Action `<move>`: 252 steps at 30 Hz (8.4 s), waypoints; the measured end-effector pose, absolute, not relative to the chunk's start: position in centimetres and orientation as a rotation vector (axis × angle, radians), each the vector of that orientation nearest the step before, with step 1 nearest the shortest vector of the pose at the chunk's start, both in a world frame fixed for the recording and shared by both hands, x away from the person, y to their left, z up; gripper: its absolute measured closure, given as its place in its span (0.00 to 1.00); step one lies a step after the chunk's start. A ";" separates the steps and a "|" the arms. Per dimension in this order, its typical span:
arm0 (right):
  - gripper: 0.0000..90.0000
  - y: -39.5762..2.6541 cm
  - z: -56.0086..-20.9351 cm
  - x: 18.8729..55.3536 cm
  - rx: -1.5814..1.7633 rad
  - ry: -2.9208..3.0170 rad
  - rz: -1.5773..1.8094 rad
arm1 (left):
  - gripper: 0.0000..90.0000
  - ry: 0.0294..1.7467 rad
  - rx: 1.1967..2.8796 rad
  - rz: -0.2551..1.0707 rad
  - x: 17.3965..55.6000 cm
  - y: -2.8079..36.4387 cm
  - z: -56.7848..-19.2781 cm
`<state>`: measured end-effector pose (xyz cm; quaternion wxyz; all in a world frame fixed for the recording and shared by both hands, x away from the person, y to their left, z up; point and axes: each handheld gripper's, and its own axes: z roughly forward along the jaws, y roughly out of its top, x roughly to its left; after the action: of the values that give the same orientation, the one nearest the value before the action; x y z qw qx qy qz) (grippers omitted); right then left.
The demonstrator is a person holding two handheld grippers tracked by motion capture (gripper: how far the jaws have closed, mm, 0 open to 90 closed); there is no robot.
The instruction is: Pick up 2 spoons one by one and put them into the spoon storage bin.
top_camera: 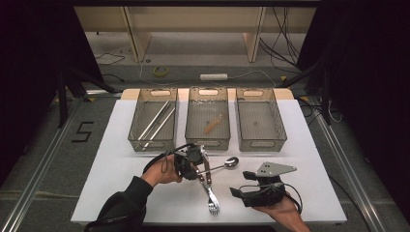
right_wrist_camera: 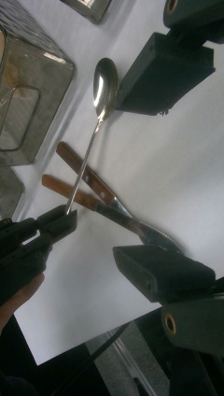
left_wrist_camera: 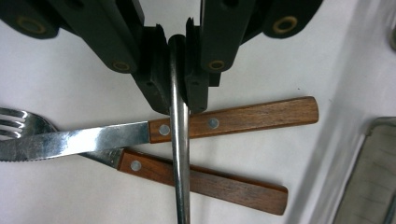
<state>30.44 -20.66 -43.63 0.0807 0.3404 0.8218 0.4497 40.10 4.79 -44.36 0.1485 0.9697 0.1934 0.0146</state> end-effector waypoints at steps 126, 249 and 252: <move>0.28 -20.7 -43.7 30.7 1.038 2.459 1.349 | 0.32 1.126 2.043 0.253 47.5 10.3 -36.2; 1.00 -7.8 -47.9 43.3 0.918 2.783 0.898 | 0.18 0.963 1.861 0.500 32.0 17.6 -41.5; 1.00 -8.5 -47.8 43.4 0.955 2.771 0.888 | 0.18 0.962 1.863 0.499 32.0 17.5 -41.6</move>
<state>43.39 -8.54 -47.81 0.0393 0.3116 0.9041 0.2897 32.01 17.53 -41.56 0.4733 0.7615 0.3931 0.2040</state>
